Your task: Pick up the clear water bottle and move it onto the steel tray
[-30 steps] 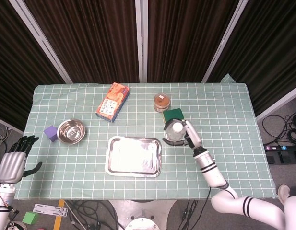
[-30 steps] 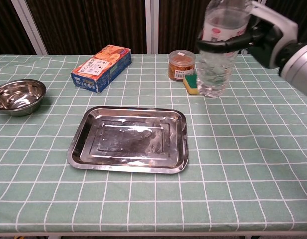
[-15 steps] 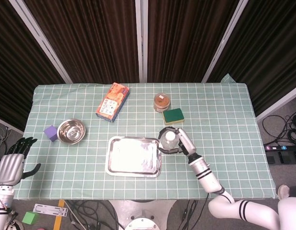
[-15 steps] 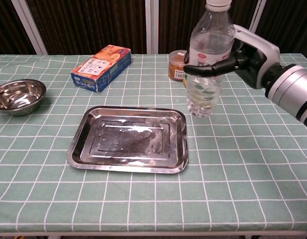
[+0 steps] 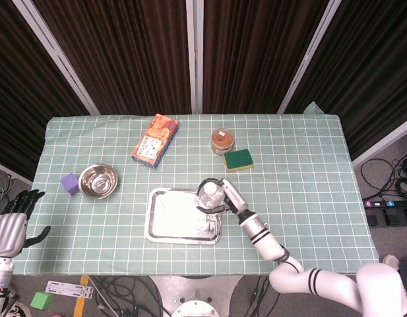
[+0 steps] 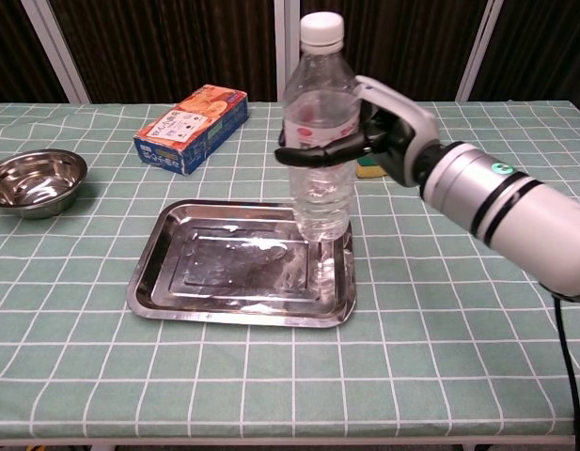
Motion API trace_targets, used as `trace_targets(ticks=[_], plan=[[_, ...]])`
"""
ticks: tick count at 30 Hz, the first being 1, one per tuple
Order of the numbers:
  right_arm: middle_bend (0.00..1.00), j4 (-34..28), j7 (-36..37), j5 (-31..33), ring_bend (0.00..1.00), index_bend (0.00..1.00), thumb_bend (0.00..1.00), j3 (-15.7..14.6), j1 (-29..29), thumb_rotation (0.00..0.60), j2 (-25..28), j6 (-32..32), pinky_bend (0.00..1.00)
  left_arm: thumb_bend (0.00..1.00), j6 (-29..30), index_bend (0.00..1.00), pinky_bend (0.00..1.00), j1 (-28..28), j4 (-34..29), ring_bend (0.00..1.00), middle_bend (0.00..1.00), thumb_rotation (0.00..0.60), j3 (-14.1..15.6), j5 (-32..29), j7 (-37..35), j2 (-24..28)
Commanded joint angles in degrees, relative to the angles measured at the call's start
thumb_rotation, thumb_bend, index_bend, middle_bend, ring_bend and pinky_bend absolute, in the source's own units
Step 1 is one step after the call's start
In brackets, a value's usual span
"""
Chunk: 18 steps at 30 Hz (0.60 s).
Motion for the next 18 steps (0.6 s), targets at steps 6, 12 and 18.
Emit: trace_targets(ticks=[6, 12, 18], plan=[[0.51, 11.88, 6.42, -0.78, 0.35, 0.64, 0.10, 0.12, 5.88, 0.600, -9.69, -5.10, 0.41, 0.28, 0.17, 0.19, 0.19, 0.36, 1.14, 0.11, 0.21, 0.600, -0.33, -0.42, -1.43, 0.49], [0.51, 16.69, 10.85, -2.62, 0.35, 0.64, 0.09, -1.32, 6.27, 0.600, -12.23, -3.92, 0.41, 0.28, -0.56, 0.19, 0.19, 0.44, 2.25, 0.11, 0.21, 0.600, -0.13, -0.63, -2.13, 0.09], [0.35, 16.57, 14.03, -6.84, 0.16, 0.29, 0.00, -4.63, 6.73, 0.600, -9.52, -2.74, 0.25, 0.28, -0.44, 0.19, 0.19, 0.30, 2.32, 0.11, 0.21, 0.600, -0.02, 0.09, -1.92, -0.48]])
